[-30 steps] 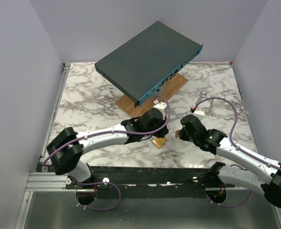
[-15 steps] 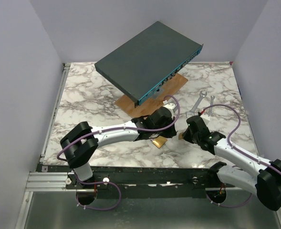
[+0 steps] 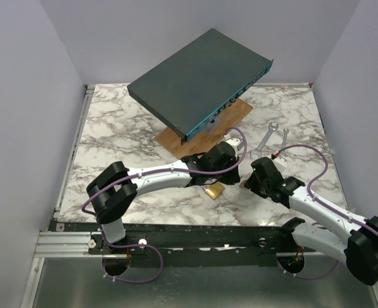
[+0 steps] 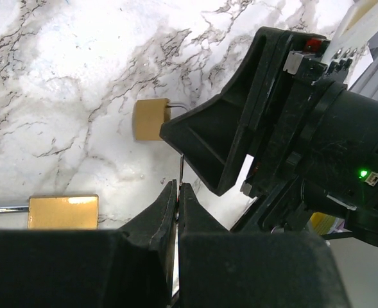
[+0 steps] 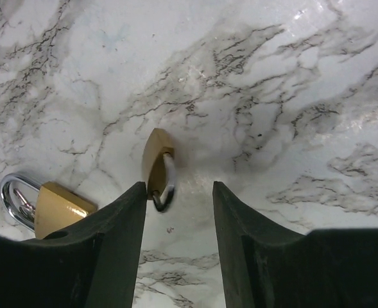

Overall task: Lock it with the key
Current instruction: Place the lock at the center of the board, then place the key at the center of the board.

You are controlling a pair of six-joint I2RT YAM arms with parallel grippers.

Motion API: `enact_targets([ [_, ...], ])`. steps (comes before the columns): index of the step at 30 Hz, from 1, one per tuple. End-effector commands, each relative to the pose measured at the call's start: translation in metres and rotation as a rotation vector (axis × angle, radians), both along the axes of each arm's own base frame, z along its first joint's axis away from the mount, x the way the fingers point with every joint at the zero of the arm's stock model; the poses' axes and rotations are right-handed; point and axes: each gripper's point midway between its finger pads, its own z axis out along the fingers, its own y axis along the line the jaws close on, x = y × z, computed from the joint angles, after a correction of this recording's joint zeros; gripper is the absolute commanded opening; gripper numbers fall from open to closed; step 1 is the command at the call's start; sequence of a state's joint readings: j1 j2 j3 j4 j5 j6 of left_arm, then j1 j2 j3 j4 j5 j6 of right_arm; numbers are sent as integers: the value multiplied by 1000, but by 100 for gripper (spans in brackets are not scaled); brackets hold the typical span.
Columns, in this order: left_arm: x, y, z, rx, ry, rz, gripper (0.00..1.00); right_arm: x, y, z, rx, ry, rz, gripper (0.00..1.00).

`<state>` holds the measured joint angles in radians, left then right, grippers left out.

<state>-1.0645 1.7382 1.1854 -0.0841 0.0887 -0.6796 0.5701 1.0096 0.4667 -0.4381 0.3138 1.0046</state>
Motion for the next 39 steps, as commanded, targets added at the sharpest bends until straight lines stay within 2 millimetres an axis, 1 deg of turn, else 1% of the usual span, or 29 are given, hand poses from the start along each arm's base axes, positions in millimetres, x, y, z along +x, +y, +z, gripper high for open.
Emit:
enact_targets([
  [1, -6, -9, 0, 1, 14, -48, 0, -5, -11, 9, -13, 4, -58, 49],
  [5, -9, -14, -1, -4, 33, -66, 0, -3, -14, 18, -20, -16, -73, 49],
  [11, -12, -17, -5, -3, 57, -80, 0, -3, -15, 10, -29, 5, -89, 47],
  [13, -14, -19, -6, -5, 67, -92, 0, 0, -17, 16, -41, -6, -102, 48],
  [15, -16, -22, -8, -9, 85, -104, 0, 5, -24, 31, -67, -36, -132, 57],
  [19, -20, -31, -15, -11, 130, -114, 0, 16, -38, 74, -105, -123, -199, 66],
  [22, -22, -40, -20, -24, 162, -115, 0, 21, -46, 102, -118, -186, -233, 70],
  [24, -23, -48, -24, -26, 176, -116, 0, 23, -48, 118, -111, -215, -236, 71],
  [26, -24, -55, -28, -15, 182, -113, 0, 24, -47, 128, -99, -231, -235, 71],
  [31, -22, -68, -37, -7, 188, -106, 0, 25, -43, 145, -77, -258, -212, 71],
  [34, -17, -71, -45, 15, 190, -82, 0, 24, -42, 147, -71, -258, -198, 71],
  [39, -9, -72, -51, 52, 168, -59, 0, 23, -40, 149, -56, -266, -183, 71],
])
